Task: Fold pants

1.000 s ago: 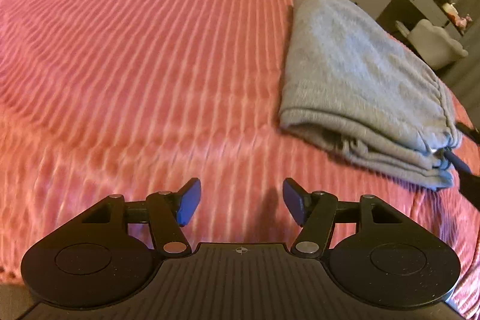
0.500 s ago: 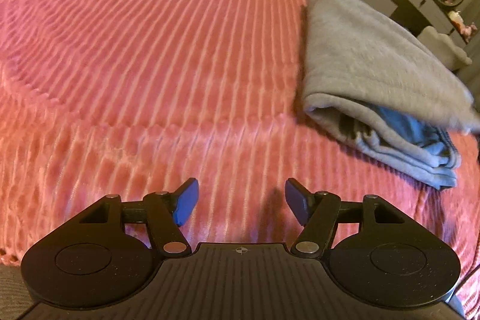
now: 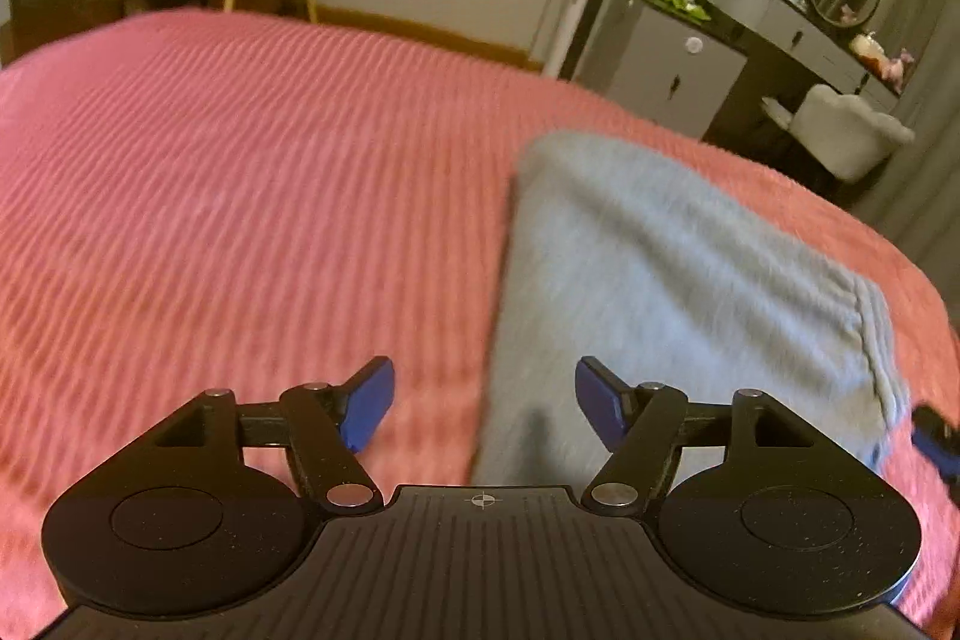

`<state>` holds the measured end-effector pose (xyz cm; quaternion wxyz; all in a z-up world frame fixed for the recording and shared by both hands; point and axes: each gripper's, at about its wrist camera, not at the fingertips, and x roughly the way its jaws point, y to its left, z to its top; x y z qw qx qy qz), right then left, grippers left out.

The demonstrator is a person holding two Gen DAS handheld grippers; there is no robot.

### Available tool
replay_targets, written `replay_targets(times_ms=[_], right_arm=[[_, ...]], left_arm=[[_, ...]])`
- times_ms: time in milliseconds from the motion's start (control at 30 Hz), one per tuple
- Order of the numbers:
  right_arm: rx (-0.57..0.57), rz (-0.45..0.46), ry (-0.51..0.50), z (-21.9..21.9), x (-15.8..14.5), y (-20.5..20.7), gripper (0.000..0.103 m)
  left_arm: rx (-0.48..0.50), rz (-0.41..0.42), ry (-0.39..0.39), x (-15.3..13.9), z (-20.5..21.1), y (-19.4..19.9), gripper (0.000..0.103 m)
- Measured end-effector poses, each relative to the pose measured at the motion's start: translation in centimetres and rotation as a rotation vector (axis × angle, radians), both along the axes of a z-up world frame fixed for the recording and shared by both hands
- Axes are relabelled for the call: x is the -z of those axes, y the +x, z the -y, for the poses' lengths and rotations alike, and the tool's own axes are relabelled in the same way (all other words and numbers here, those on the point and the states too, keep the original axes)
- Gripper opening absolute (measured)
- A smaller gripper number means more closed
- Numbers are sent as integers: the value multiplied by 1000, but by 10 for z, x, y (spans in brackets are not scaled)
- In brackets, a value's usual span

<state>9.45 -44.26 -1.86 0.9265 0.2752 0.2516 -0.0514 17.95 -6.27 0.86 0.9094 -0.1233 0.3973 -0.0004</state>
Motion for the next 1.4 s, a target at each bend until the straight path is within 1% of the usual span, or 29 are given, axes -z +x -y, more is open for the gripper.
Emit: replay_targets(times_ms=[67,100,167,200,233,300,333,367,400,467,533,567,600,667,733,800,867,900,933,1000,1067,1167,1267,1333,1400], right_arm=[[-33,-23,-76,-8,0,10,27],[-42,-35,-97,-11,0,14,27],[-58,-49,-136,-16,2,19,27],[-67,-48,-164,-20,1,20,27],[-75,-47,-192,-23,2,20,27],[-83,-45,-236,-24,3,21,28],[-85,-51,-248,-23,4,25,34],[-90,-63,-258,-21,7,28,41],[-94,-79,-268,-20,9,32,45],[-99,-94,-278,-15,10,32,56],[-104,-110,-283,-12,10,34,59],[-109,-119,-284,-12,10,34,61],[-116,-132,-292,-12,12,34,62],[-137,-163,-322,-14,16,36,69],[-161,-179,-333,-15,19,35,69],[-166,-196,-343,-16,19,31,70],[-177,-270,-391,-21,21,31,73],[-184,-301,-399,-24,22,32,73],[-191,-313,-388,-26,21,27,73],[-241,-277,-323,-31,16,14,77],[-277,-279,-298,-41,12,3,96],[-332,-288,-286,-56,6,-11,99],[-369,-302,-250,-67,4,-24,99],[-369,-305,-246,-74,2,-32,99],[-342,-280,-262,-80,-3,-44,99]], left_arm=[[13,-15,41,7,19,19,73],[21,-35,64,13,27,25,73],[28,-112,148,29,43,34,73],[40,-133,186,37,48,34,74],[60,-123,226,43,52,30,74],[123,-60,326,48,63,18,74],[154,-46,368,50,68,14,74],[174,-38,392,50,70,11,74],[179,-39,389,50,69,10,74],[163,-61,334,49,62,10,74],[136,-90,272,49,55,11,74],[131,-99,259,49,52,11,74],[131,-102,263,48,52,10,75],[142,-98,300,48,54,7,76],[152,-97,339,45,58,3,76],[153,-116,367,41,60,0,76],[158,-126,388,37,61,-5,76],[162,-116,397,34,62,-9,75],[164,-105,402,32,62,-14,75],[164,-110,404,29,61,-22,75],[162,-131,398,27,59,-30,75],[155,-154,403,24,57,-46,76],[158,-136,424,17,58,-69,80],[159,-123,445,14,59,-82,84],[156,-98,462,12,60,-96,87]])
